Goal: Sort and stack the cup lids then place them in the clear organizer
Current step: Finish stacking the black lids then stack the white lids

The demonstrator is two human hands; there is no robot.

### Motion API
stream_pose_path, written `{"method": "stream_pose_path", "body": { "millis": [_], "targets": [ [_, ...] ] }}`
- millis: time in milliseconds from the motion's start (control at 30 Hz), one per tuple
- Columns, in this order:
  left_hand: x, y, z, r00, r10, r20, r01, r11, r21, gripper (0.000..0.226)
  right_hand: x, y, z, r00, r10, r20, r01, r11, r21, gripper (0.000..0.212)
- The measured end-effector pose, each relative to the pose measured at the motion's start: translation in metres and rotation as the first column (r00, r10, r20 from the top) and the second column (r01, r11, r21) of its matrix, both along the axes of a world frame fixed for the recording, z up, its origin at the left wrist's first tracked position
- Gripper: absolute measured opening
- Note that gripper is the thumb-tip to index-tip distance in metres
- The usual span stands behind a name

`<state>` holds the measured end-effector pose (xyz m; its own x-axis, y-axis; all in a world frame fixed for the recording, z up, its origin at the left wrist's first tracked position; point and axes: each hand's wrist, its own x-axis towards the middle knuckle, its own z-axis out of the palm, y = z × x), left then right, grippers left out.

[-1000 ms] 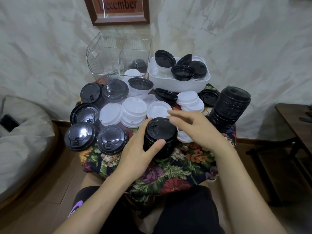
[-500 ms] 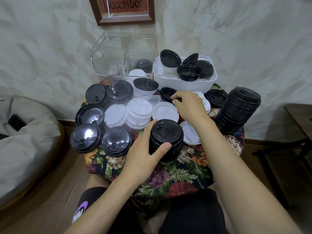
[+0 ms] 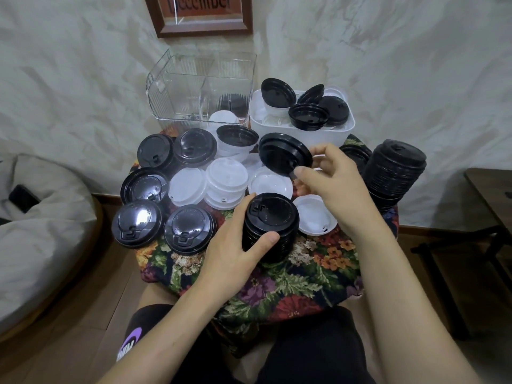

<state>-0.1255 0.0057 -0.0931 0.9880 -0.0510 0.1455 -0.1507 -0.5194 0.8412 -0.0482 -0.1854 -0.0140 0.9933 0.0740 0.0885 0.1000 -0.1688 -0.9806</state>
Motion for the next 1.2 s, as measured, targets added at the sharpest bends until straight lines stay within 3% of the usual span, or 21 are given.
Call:
{"method": "stream_pose_path", "body": {
  "millis": [200, 400, 567, 667, 800, 1200],
  "targets": [
    [-0.001, 0.002, -0.005, 1.0, -0.008, -0.022, 0.008, 1.0, -0.016, 0.081, -0.02, -0.011, -0.006, 0.996, 0.027, -0.085, -0.009, 0.98, 0.199, 0.022],
    [-0.002, 0.001, -0.002, 1.0, -0.023, 0.02, 0.023, 0.999, -0.041, 0.074, -0.03, -0.011, -0.023, 0.982, 0.062, -0.178, -0.066, 0.998, -0.018, 0.022],
    [-0.002, 0.002, -0.003, 0.999, -0.027, 0.018, 0.028, 0.998, -0.05, 0.07, -0.034, -0.01, -0.03, 0.993, 0.081, -0.089, -0.099, 0.97, -0.224, 0.023],
    [-0.002, 0.003, -0.005, 1.0, -0.03, -0.005, 0.029, 0.998, -0.058, 0.086, -0.038, -0.007, -0.032, 0.996, 0.087, -0.027, -0.091, 0.948, -0.305, 0.031],
    [-0.001, 0.005, -0.005, 0.999, -0.049, -0.019, 0.048, 0.998, -0.051, 0.095, -0.043, -0.004, -0.03, 0.987, 0.16, 0.0, -0.154, 0.95, -0.271, 0.049],
    [-0.001, 0.005, -0.008, 0.999, -0.039, -0.019, 0.038, 0.997, -0.071, 0.067, -0.045, 0.001, -0.035, 0.976, 0.217, 0.0, -0.203, 0.917, -0.344, 0.043]
  ]
}}
